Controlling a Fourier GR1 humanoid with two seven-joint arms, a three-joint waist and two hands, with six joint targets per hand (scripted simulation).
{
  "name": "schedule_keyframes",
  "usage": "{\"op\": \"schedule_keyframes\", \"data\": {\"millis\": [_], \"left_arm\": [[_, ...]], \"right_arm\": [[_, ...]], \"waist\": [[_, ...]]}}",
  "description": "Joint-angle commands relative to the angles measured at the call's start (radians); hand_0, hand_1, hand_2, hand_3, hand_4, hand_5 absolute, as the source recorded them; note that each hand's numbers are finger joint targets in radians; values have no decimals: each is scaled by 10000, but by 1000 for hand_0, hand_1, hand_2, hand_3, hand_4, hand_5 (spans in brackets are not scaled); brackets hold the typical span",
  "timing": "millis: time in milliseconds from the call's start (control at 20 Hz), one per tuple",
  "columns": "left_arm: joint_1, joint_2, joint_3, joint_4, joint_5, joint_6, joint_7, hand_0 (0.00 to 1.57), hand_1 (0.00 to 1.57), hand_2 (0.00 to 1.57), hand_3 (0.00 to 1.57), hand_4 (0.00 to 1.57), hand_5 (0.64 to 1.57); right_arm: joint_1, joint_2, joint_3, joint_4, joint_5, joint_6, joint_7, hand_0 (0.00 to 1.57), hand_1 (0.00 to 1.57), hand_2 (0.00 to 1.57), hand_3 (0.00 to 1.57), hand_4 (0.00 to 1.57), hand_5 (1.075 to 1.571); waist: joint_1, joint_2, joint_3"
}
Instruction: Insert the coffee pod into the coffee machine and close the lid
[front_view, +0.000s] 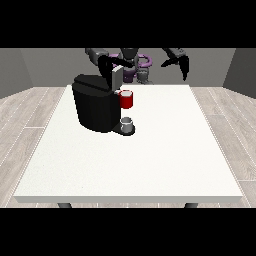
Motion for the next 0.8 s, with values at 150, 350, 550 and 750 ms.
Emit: {"op": "schedule_keyframes", "data": {"millis": [150, 350, 550, 750], "left_arm": [[-332, -155, -257, -18, 95, -202, -149, 0, 0, 0, 0, 379, 1571], [-805, -18, -287, -37, 137, -374, -158, 0, 0, 0, 0, 398, 1571], [-940, -42, -373, 60, 112, -441, -396, 0, 0, 0, 0, 424, 1571], [-1443, -94, -521, 61, 99, -511, -255, 0, 0, 0, 0, 399, 1571]], "right_arm": [[-1150, -77, 808, -676, 776, -13, -234, 0, 0, 0, 0, 82, 1571], [-1637, -588, 617, -1252, 904, -307, 503, 0, 0, 0, 0, 259, 1571], [-1708, -687, 583, -1810, 863, -377, 1042, 0, 0, 0, 0, 96, 1571], [-1556, -1002, 770, -2554, 1043, -212, 1545, 0, 0, 0, 0, 87, 1571]], "waist": [[1160, 335, -144], [1768, 759, -142], [2161, 1079, -141], [2400, 1485, -133]]}}
